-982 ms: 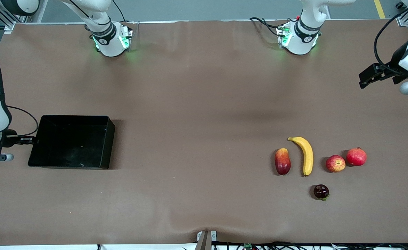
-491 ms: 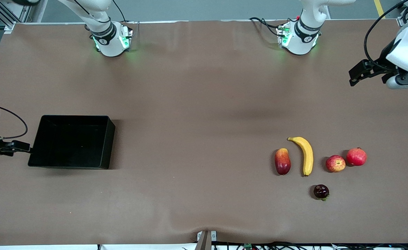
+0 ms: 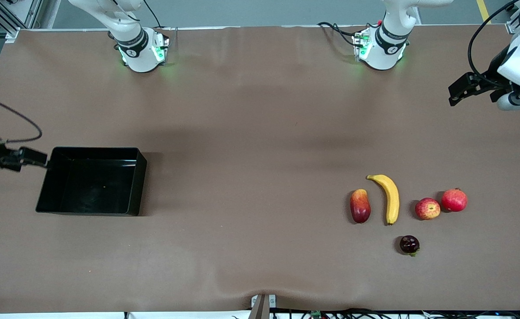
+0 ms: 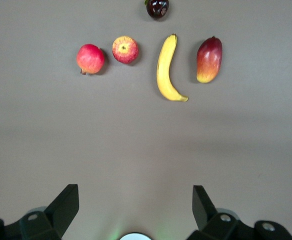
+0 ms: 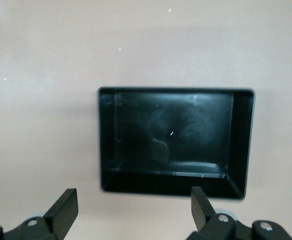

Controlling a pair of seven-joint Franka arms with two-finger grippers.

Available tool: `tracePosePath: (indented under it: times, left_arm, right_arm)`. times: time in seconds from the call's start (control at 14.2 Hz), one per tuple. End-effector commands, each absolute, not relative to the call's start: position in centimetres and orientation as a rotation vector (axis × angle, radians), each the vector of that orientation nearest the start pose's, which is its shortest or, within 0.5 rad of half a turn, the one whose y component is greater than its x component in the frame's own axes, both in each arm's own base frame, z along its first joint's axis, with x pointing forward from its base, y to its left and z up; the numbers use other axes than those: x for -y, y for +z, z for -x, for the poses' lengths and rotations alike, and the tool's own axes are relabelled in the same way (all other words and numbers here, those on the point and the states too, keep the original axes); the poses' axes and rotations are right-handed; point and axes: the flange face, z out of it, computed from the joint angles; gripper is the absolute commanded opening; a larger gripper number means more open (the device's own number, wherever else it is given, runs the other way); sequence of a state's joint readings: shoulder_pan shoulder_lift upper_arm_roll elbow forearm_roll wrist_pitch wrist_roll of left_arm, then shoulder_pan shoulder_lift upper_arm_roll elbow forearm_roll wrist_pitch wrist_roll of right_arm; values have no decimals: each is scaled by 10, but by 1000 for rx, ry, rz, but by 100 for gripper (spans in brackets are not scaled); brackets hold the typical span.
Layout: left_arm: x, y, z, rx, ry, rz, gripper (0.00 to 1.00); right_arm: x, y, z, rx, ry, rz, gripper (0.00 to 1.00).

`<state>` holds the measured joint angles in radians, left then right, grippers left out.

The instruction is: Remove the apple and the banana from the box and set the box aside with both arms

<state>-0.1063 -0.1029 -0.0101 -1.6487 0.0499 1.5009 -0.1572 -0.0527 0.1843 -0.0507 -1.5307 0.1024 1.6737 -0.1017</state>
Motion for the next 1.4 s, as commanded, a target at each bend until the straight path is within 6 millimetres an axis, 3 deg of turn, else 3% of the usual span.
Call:
tracePosePath:
  times: [0.0, 0.21, 0.28, 0.63, 0.91, 1.05, 1.33]
  left_arm:
    - [55, 646, -502, 25, 42, 3096, 100]
    - [48, 651, -489, 35, 31, 3101, 100]
    - [33, 651, -488, 69, 28, 3106, 100]
    - [16, 654, -492, 63, 12, 3137, 100]
    - [13, 651, -509, 72, 15, 3142, 100]
    - [15, 660, -514, 67, -9, 3143, 100]
    - [26, 658, -516, 46, 3, 3142, 100]
  right_arm:
    - [23, 578, -578, -127, 78, 3068, 100]
    - [6, 601, -557, -188, 119, 3065, 100]
    - [0, 610, -547, -218, 138, 3065, 100]
    - [10, 635, -531, -253, 94, 3093, 100]
    - [10, 638, -531, -245, 84, 3101, 100]
    - [16, 636, -532, -247, 83, 3102, 100]
    - [11, 639, -532, -224, 69, 3147, 100]
